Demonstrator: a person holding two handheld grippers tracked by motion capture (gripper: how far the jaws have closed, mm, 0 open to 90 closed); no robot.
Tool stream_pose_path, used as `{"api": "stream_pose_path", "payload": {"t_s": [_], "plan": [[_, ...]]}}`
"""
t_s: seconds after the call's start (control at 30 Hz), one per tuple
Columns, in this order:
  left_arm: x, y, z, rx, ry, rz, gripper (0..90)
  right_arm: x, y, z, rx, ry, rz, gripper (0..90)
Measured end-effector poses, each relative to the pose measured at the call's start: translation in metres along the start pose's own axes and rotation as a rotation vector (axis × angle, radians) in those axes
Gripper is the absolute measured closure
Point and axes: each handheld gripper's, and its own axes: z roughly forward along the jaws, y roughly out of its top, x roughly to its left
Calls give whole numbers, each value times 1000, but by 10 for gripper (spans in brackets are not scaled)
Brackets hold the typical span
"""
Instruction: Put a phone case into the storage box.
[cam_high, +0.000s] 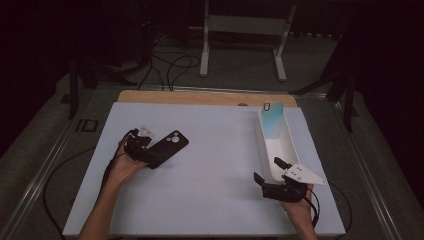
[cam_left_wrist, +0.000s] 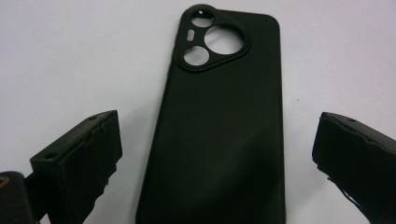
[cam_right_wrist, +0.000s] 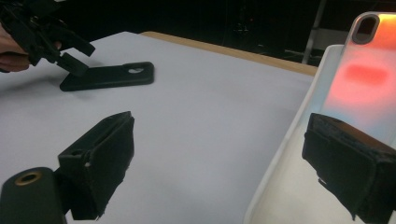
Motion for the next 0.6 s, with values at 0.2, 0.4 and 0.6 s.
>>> {"api": "stream_pose_path", "payload": {"t_s": [0.2, 0.4, 0.6], "plan": [[1, -3, 12, 42, -13, -14, 19, -1, 0, -1, -2, 0, -1, 90], [-1, -5, 19, 68, -17, -11, 37, -1, -1, -1, 4, -1, 0, 90], [-2, -6, 19, 88, -13, 3, 53, -1, -1, 0, 5, 0, -3, 90]]}}
